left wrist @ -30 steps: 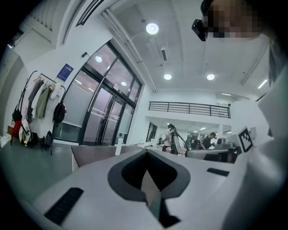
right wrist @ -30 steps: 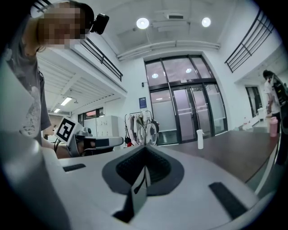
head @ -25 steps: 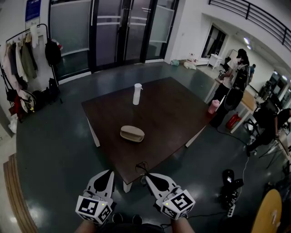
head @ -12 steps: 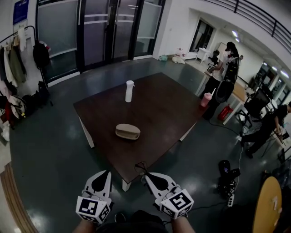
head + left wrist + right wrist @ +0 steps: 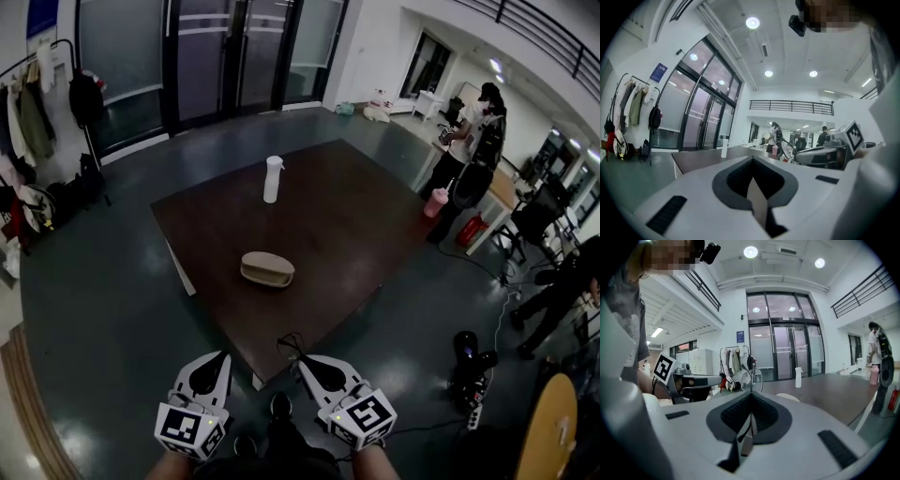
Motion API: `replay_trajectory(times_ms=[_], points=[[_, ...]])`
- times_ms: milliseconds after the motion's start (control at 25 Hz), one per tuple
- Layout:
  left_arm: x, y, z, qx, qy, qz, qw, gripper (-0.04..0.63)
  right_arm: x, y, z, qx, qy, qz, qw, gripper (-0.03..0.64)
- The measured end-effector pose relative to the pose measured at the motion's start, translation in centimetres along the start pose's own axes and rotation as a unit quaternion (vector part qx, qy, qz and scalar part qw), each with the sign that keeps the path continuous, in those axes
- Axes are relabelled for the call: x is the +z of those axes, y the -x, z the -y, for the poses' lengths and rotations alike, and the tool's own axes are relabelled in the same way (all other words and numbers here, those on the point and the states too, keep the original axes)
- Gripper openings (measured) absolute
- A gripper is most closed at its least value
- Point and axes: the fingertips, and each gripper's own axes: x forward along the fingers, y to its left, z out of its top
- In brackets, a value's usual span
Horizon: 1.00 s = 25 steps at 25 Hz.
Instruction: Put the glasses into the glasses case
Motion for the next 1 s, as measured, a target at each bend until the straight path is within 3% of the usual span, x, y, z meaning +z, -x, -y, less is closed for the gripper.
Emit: replay_trajectory(times_ms=[200, 400, 600, 800, 1000], points=[[-0.8, -3.9, -1.5, 0.021, -0.017, -0.007, 0.9996, 0.006, -0.4, -3.3, 3.3, 0.022, 0.026, -0.022, 0.999, -0.012], [-2.1, -9.3, -2.8, 0.047, -0.078, -0.028, 0.9955, 0.006, -1.0, -6.2, 7.4, 0.056, 0.06, -0.059, 0.995, -0.012], [-4.1, -13.3, -4.3, 0.062, -0.057, -0.045, 0.9955, 0.006, -1.8, -9.2, 10.9, 0.092, 0.081, -0.08, 0.989, -0.012], [-8.4, -16.3, -6.8, 0.102, -0.071, -0.108, 0.9864, 0.006, -6.9, -11.7, 13.8, 0.104, 0.105, -0.174, 0.974, -0.012], [-9.1, -18.9, -8.2, 0.096, -0.048, -0.113, 0.9877, 0.006, -8.6, -13.6, 14.6, 0.124, 0.107, -0.206, 0.965, -0.012]])
